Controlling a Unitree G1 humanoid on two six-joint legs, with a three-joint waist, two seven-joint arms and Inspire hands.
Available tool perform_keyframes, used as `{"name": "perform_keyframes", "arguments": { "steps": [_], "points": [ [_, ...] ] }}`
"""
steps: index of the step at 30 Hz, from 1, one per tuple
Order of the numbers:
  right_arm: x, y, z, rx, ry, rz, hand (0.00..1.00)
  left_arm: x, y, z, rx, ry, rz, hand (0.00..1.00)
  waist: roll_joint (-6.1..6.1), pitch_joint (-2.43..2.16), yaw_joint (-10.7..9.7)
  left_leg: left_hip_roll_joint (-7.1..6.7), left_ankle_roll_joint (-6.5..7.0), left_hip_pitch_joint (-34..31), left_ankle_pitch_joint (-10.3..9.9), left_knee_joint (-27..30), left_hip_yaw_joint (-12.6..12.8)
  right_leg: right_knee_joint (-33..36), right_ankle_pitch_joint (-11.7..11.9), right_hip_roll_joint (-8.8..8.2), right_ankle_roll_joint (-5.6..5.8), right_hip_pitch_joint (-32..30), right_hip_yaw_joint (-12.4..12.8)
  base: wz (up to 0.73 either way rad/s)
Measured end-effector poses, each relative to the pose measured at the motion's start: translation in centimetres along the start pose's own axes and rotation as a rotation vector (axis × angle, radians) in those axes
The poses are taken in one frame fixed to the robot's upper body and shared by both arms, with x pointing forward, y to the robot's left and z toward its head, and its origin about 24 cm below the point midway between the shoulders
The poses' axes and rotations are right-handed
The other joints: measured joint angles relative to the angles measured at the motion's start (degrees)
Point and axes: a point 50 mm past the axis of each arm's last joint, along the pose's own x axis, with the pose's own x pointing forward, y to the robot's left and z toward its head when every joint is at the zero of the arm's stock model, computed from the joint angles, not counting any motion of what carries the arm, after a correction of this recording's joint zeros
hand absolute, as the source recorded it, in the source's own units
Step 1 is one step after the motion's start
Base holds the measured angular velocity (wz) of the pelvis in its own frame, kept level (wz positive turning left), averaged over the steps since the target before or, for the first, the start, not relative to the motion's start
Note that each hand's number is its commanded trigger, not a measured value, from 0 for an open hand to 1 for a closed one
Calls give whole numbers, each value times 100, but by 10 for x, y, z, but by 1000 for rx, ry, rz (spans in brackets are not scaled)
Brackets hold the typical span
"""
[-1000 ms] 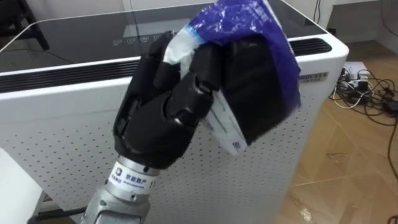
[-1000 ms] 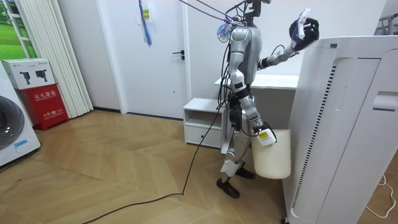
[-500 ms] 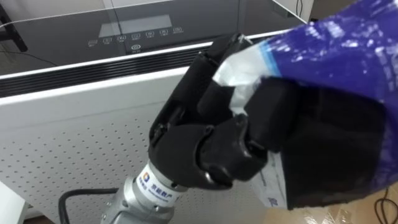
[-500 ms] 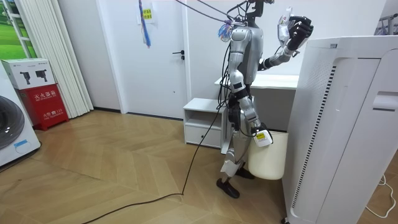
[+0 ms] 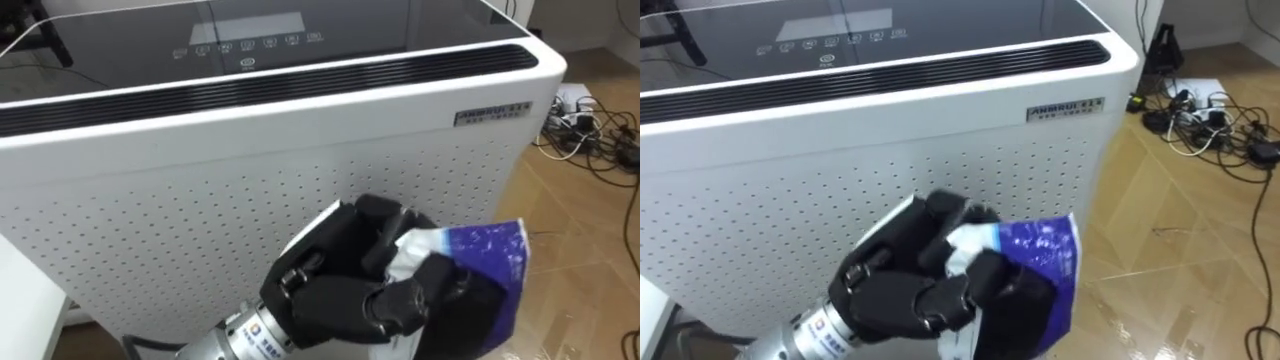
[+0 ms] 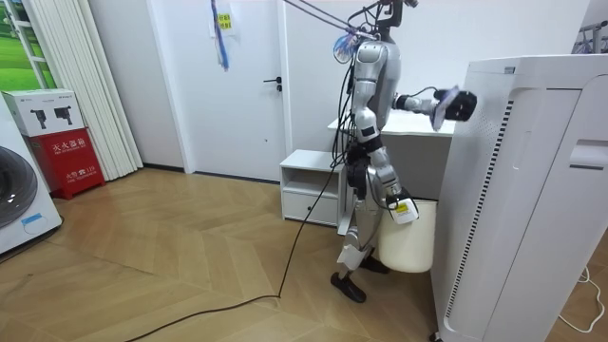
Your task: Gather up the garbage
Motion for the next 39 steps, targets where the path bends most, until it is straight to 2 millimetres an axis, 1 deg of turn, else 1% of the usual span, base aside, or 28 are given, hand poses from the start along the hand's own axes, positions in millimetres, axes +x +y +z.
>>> {"name": "perform_keyframes", "arguments": {
  "steps": [2, 5, 7, 8, 9, 12, 14, 17, 20, 22, 25, 27, 28, 29, 32, 36, 39],
  "points": [
    [0, -1, 3, -3, -6, -1, 100, -3, 4, -7, 34, 44, 22, 100, 23, -6, 14, -1, 0, -127, 0, 48, 2, 29, 1, -13, -1, -100, -32, 7],
    [1, -3, 7, -10, -16, -5, 100, -8, 14, -23, 79, 140, 66, 100, 68, 13, 7, 2, 0, -272, 0, 107, 1, 34, 1, -22, -1, -195, -110, 11],
    [2, -6, 10, -15, -21, -17, 100, -13, 18, -32, 101, 194, 88, 100, 124, 30, 16, 6, 9, -404, 5, 127, -46, 31, 0, -18, -5, -323, -138, 9],
    [2, -8, 12, -18, -22, -25, 100, -16, 23, -39, 107, 230, 108, 100, 163, 49, 34, 3, 30, -472, 19, 116, -50, 85, 1, -22, -6, -401, -145, 3],
    [4, -8, 15, -28, -22, -30, 100, -21, 27, -47, 118, 276, 131, 100, 188, 53, 48, 1, 38, -537, 26, 114, -54, 138, -8, -32, -16, -484, -143, 0],
    [7, -8, 24, -36, -32, -35, 100, -31, 35, -61, 158, 369, 168, 100, 191, 57, 39, 6, 43, -740, 48, 141, -50, 261, -33, -47, -40, -727, -140, -1],
    [8, -9, 28, -40, -46, -38, 100, -34, 36, -67, 202, 401, 175, 100, 181, 64, 70, 15, 43, -860, 49, 189, -51, 320, -42, -51, -50, -845, -140, 2],
    [7, -10, 25, -27, -47, -48, 100, -38, 38, -78, 247, 446, 204, 100, 175, 68, 164, 17, 43, -937, 49, 230, -65, 329, -42, -51, -51, -897, -144, 0],
    [9, -9, 32, -19, -67, -57, 100, -43, 44, -83, 262, 448, 284, 100, 152, 87, 195, 42, 44, -1190, 49, 346, -68, 486, -61, -55, -78, -1164, -147, 0],
    [10, -10, 37, -12, -82, -61, 100, -47, 49, -87, 268, 464, 335, 100, 146, 90, 209, 54, 47, -1336, 51, 418, -68, 578, -72, -60, -93, -1325, -134, -2],
    [11, -10, 43, -8, -100, -67, 100, -53, 56, -93, 292, 497, 418, 100, 125, 108, 237, 59, 58, -1563, 67, 528, -70, 758, -119, -102, -121, -1587, -131, 1],
    [11, -10, 44, 0, -101, -83, 100, -56, 60, -98, 299, 521, 475, 100, 120, 117, 333, 48, 68, -1669, 125, 522, -77, 848, -131, -126, -128, -1734, -132, 6],
    [12, -10, 45, 1, -103, -86, 100, -56, 62, -100, 298, 527, 491, 100, 121, 123, 330, 41, 69, -1700, 149, 519, -89, 857, -132, -127, -130, -1761, -140, 10],
    [13, -9, 49, 2, -112, -87, 100, -58, 63, -101, 320, 539, 514, 100, 107, 137, 331, 39, 66, -1772, 178, 518, -84, 907, -142, -139, -145, -1849, -151, 11],
    [15, -7, 55, 5, -122, -90, 100, -63, 67, -103, 378, 579, 558, 100, 101, 145, 334, 45, 66, -1942, 240, 525, -85, 995, -145, -151, -167, -2044, -166, 4],
    [15, -5, 54, 25, -122, -96, 100, -66, 69, -104, 429, 587, 603, 100, 95, 149, 338, 58, 65, -2077, 246, 597, -85, 1048, -149, -153, -181, -2164, -171, 0],
    [15, -5, 55, 42, -136, -96, 100, -67, 71, -100, 452, 558, 643, 100, 89, 153, 351, 62, 65, -2215, 245, 675, -74, 1133, -159, -168, -194, -2302, -166, 0]
  ]
}}
